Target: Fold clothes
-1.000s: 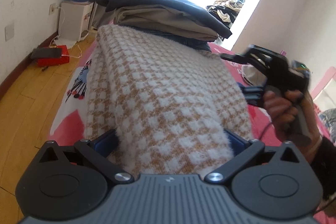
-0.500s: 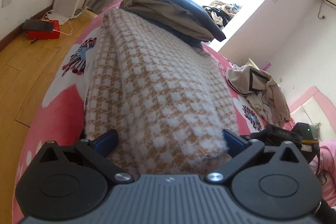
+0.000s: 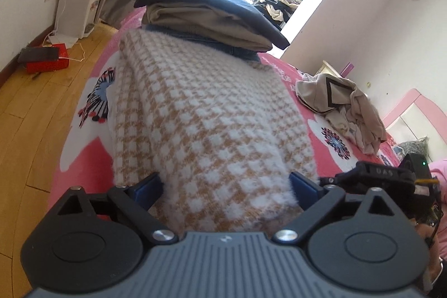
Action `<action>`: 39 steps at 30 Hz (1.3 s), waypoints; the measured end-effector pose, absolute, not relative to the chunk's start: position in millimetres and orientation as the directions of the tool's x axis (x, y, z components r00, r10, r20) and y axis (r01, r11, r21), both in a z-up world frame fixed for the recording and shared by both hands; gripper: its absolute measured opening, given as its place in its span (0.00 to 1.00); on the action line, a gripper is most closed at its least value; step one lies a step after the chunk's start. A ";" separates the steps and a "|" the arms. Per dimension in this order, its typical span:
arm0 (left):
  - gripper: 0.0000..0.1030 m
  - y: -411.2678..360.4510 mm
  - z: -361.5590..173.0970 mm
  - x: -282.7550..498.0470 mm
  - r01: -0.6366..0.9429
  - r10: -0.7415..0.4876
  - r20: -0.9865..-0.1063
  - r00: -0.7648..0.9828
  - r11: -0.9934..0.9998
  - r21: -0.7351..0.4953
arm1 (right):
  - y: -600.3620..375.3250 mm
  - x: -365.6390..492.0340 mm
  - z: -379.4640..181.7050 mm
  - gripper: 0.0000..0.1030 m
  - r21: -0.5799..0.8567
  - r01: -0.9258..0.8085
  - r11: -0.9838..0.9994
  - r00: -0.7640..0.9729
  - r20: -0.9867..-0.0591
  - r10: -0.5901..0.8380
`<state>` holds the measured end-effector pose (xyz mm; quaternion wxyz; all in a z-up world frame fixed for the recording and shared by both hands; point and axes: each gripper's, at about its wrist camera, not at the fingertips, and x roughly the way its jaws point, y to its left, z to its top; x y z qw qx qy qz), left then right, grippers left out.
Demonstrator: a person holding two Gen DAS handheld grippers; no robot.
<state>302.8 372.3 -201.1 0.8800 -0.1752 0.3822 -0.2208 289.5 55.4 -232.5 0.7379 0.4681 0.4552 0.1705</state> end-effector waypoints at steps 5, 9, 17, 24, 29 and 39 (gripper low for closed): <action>0.94 386.0 -196.2 286.9 0.213 -0.525 -0.576 0.627 0.826 -0.522 | 38.4 282.6 -225.4 0.67 0.838 0.162 0.521 0.534 -0.518 0.668; 0.94 397.7 -192.5 262.1 0.194 -0.520 -0.576 0.631 0.825 -0.532 | 19.7 255.5 -188.4 0.69 0.857 0.081 0.508 0.623 -0.442 0.645; 0.94 409.9 -202.0 234.7 0.168 -0.442 -0.611 0.657 0.876 -0.452 | 58.3 272.9 -174.0 0.71 0.864 0.051 0.502 0.524 -0.451 0.723; 0.92 418.0 -221.8 256.8 0.184 -0.456 -0.618 0.640 0.872 -0.454 | 98.3 283.5 -188.4 0.57 0.801 0.067 0.595 0.451 -0.557 0.698; 0.92 423.6 -221.7 253.6 0.194 -0.467 -0.608 0.642 0.866 -0.460 | 101.6 279.2 -182.3 0.49 0.813 0.043 0.581 0.449 -0.535 0.716; 0.92 435.4 -174.2 238.1 0.228 -0.465 -0.500 0.731 0.856 -0.463 | 91.6 270.4 -163.3 0.47 0.760 -0.040 0.649 0.449 -0.567 0.691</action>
